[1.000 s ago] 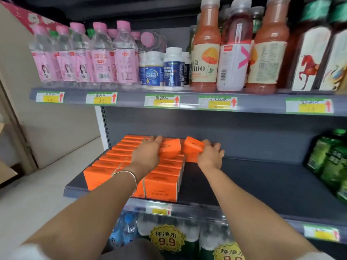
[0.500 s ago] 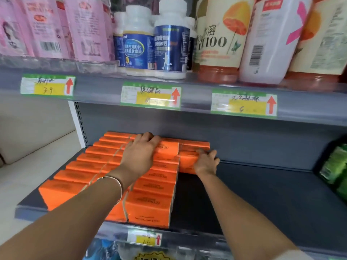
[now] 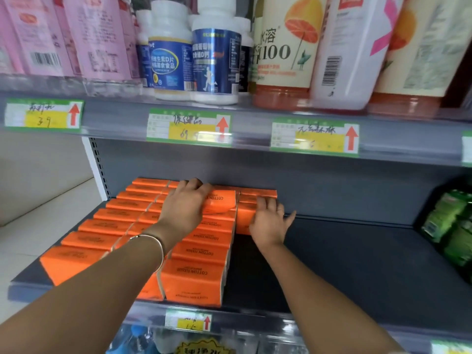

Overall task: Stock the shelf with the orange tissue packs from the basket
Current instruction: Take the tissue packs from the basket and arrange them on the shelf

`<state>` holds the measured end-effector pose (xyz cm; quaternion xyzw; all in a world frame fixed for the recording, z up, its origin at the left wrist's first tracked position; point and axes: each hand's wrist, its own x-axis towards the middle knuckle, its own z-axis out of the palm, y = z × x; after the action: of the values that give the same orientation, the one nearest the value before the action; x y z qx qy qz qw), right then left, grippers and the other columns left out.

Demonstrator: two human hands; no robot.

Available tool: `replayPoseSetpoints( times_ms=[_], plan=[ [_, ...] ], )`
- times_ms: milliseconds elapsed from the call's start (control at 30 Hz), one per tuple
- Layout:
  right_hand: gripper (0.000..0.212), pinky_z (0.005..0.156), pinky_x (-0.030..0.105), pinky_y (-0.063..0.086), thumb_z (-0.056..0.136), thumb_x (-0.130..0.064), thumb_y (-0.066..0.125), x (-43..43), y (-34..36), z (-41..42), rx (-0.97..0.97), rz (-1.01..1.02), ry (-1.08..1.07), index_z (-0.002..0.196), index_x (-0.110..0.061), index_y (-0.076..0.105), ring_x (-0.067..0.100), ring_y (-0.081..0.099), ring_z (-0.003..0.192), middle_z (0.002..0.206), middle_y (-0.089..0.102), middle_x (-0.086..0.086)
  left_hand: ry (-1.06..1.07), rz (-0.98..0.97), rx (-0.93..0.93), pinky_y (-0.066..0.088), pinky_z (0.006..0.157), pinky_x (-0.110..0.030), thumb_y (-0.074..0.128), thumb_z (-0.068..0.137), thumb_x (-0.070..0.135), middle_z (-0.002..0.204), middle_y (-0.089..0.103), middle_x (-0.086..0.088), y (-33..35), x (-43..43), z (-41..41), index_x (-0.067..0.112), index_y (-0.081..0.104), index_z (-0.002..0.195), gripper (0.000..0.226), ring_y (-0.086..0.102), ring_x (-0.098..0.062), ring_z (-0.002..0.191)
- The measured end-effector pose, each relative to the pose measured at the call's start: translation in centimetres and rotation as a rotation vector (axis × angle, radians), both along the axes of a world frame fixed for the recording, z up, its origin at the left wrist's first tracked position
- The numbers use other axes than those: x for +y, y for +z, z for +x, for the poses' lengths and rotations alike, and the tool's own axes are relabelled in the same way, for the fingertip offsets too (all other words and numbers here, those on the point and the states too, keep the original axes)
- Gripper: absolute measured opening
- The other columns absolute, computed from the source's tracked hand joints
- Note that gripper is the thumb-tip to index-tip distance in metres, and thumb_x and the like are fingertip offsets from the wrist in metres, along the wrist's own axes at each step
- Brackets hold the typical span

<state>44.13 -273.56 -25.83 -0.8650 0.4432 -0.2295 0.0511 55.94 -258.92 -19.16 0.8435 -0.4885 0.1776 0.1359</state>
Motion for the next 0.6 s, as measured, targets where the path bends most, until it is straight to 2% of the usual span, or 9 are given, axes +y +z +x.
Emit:
replayPoseSetpoints(
  times_ms=[100,200,267,367,467,533,600],
  plan=[
    [0.055,0.115,0.046,0.015,0.094,-0.027,0.046,1.5,1.9,-0.3,-0.186,-0.072,0.226,0.147,-0.024,0.030,0.025,0.029,0.137,0.145,0.037,0.004,0.048,-0.010,-0.031,0.039,0.090,-0.036,0.051,0.083,0.002,0.124,0.049,-0.002,0.1,0.5,-1.1,0.024,0.044,0.132,0.054,0.043,-0.027,0.115],
    [0.062,0.115,0.039,0.022,0.088,-0.020,0.051,3.1,3.6,-0.5,-0.193,-0.061,0.433,0.147,-0.023,0.031,0.023,0.027,0.137,0.147,0.033,0.002,0.083,-0.025,-0.027,0.037,0.094,-0.036,0.050,0.083,0.000,0.127,0.049,-0.004,0.7,0.8,-2.3,0.018,0.043,0.132,0.053,0.042,-0.027,0.119],
    [0.066,0.113,0.038,0.024,0.083,-0.017,0.054,4.0,4.1,-1.0,-0.171,-0.027,0.486,0.145,-0.024,0.032,0.023,0.029,0.136,0.146,0.032,0.001,0.083,-0.042,-0.014,0.037,0.095,-0.036,0.051,0.083,0.001,0.127,0.049,-0.005,1.0,1.0,-3.1,0.016,0.044,0.131,0.051,0.042,-0.028,0.119],
    [0.067,0.110,0.039,0.026,0.082,-0.023,0.058,4.9,4.5,-1.8,-0.133,-0.037,0.469,0.144,-0.027,0.032,0.023,0.031,0.133,0.144,0.033,0.001,0.034,-0.052,0.024,0.038,0.095,-0.037,0.052,0.082,0.002,0.126,0.051,-0.006,1.1,1.2,-4.3,0.016,0.046,0.130,0.050,0.043,-0.028,0.118],
    [0.055,0.106,0.039,0.034,0.087,-0.030,0.060,4.8,4.5,-2.8,-0.133,-0.097,0.437,0.138,-0.023,0.041,0.027,0.039,0.126,0.135,0.041,0.004,-0.136,-0.104,0.086,0.040,0.096,-0.039,0.056,0.077,-0.002,0.122,0.052,-0.010,1.0,1.3,-4.8,0.012,0.048,0.129,0.055,0.047,-0.033,0.114],
    [0.048,0.102,0.038,0.037,0.090,-0.031,0.059,4.1,4.3,-3.8,-0.155,-0.090,0.372,0.135,-0.019,0.045,0.028,0.041,0.122,0.132,0.044,0.005,-0.236,-0.158,0.155,0.039,0.100,-0.039,0.060,0.074,-0.004,0.123,0.050,-0.012,0.8,1.4,-4.8,0.009,0.047,0.130,0.059,0.047,-0.034,0.116],
    [0.046,0.099,0.038,0.039,0.091,-0.031,0.058,3.2,3.7,-4.9,-0.206,-0.040,0.242,0.134,-0.018,0.046,0.029,0.040,0.122,0.131,0.044,0.006,-0.239,-0.170,0.197,0.037,0.104,-0.040,0.062,0.076,-0.001,0.128,0.045,-0.012,0.4,1.5,-4.8,0.010,0.044,0.133,0.061,0.044,-0.034,0.121]
  ],
)
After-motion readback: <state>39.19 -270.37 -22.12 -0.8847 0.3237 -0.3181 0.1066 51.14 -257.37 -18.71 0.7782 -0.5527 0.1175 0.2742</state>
